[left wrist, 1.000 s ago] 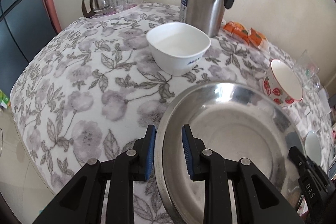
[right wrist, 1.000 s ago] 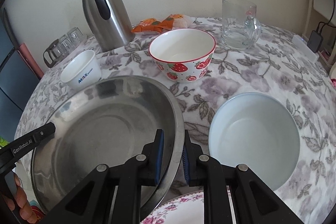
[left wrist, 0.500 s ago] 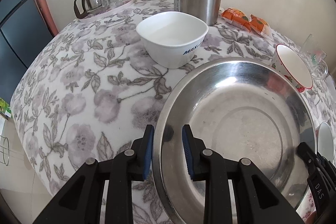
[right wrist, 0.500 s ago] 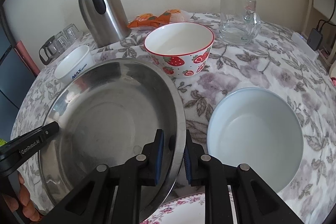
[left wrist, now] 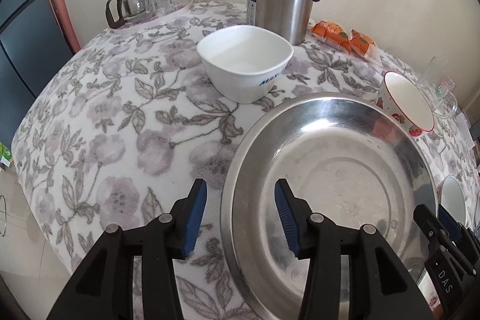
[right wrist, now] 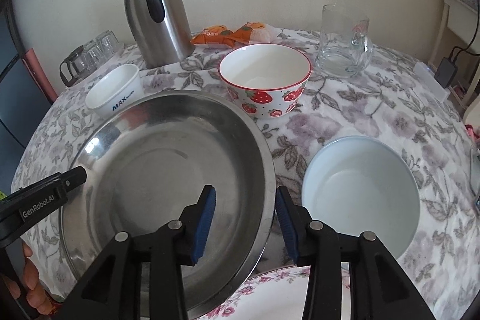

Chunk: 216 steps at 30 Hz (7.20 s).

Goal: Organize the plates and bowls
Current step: 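Lower the steel plate onto the cloth and open both grippers, then move both grippers to the rim of the pink-rose plate, then close both grippers on the pink-rose plate rim, then lift the pink-rose plate with both grippers and carry it toward the steel plate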

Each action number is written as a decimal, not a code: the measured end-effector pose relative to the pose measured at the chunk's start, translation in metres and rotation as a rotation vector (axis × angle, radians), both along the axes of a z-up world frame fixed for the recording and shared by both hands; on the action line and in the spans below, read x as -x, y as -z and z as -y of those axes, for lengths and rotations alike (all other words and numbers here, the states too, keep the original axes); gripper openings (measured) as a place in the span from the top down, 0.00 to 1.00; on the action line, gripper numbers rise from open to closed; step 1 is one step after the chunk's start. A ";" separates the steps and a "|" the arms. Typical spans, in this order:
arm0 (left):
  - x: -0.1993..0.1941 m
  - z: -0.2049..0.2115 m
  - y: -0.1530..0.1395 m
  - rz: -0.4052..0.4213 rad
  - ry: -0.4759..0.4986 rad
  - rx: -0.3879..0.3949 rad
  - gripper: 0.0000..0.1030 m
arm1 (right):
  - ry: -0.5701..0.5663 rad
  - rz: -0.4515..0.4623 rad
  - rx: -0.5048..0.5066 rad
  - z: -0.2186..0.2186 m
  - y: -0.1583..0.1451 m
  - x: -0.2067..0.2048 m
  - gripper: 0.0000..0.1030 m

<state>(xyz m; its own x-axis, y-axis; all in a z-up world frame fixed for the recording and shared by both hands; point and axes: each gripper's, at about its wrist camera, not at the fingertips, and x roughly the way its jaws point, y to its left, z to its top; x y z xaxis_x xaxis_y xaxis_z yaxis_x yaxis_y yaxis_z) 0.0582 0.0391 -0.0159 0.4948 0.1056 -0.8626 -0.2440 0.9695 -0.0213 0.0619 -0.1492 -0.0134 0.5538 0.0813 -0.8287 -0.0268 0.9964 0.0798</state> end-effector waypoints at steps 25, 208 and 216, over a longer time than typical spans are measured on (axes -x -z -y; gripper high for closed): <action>0.041 -0.049 -0.005 -0.038 -0.229 0.131 0.45 | 0.115 0.095 -0.022 0.029 -0.042 0.043 0.49; 0.075 0.102 -0.039 0.016 0.410 0.426 0.80 | 0.284 0.029 -0.303 0.125 -0.052 0.142 0.83; 0.063 0.061 -0.041 0.043 0.335 0.453 0.80 | 0.235 0.021 -0.278 0.088 -0.054 0.118 0.83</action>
<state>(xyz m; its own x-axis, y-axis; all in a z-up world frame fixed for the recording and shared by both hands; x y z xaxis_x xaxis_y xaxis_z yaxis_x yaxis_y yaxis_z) -0.0050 -0.0221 0.0246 0.4731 -0.4398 -0.7634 0.0859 0.8854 -0.4569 -0.0560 -0.2368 0.0404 0.6009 0.1705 -0.7810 0.1955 0.9160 0.3503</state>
